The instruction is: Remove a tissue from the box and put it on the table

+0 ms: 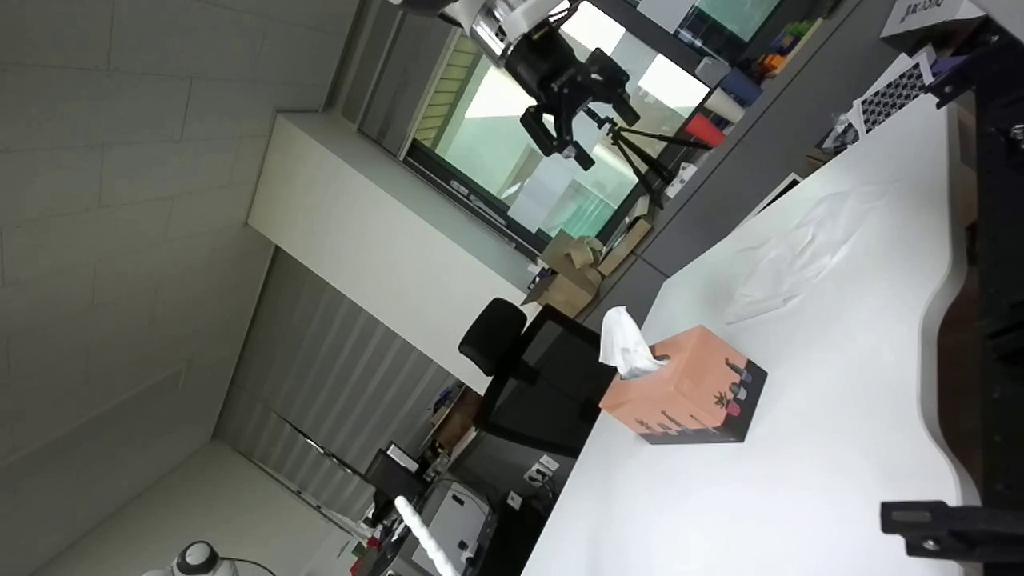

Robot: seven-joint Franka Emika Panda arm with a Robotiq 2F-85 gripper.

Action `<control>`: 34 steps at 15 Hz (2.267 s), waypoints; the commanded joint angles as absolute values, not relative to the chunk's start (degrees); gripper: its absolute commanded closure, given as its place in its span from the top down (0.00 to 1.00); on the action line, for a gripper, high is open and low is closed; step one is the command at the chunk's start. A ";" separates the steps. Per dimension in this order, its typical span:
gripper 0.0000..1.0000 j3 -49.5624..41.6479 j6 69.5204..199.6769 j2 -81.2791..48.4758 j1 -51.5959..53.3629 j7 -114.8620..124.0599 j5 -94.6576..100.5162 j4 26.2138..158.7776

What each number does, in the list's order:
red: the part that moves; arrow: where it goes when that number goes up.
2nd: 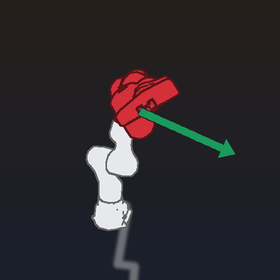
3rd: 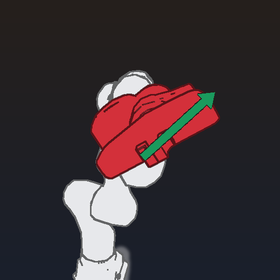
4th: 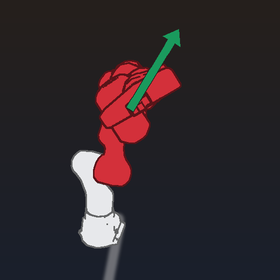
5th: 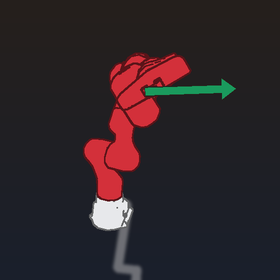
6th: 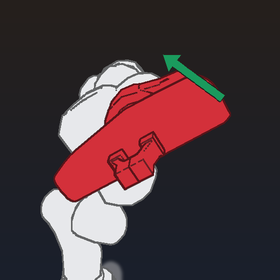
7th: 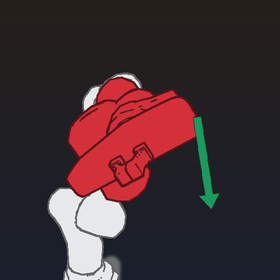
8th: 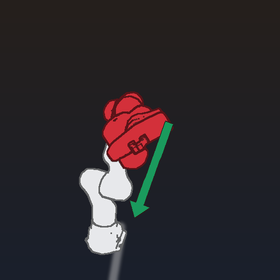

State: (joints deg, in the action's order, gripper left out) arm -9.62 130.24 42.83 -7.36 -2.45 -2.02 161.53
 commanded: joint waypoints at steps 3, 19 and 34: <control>1.00 -16.02 154.84 25.76 -3.46 -6.98 -10.67 161.11; 1.00 -28.90 162.89 -5.70 23.36 -34.05 -58.56 143.03; 1.00 -28.74 152.25 -13.20 20.40 -45.03 -67.56 130.09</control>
State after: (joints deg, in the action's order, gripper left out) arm -28.90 157.64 -7.15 22.32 -42.13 -64.22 137.48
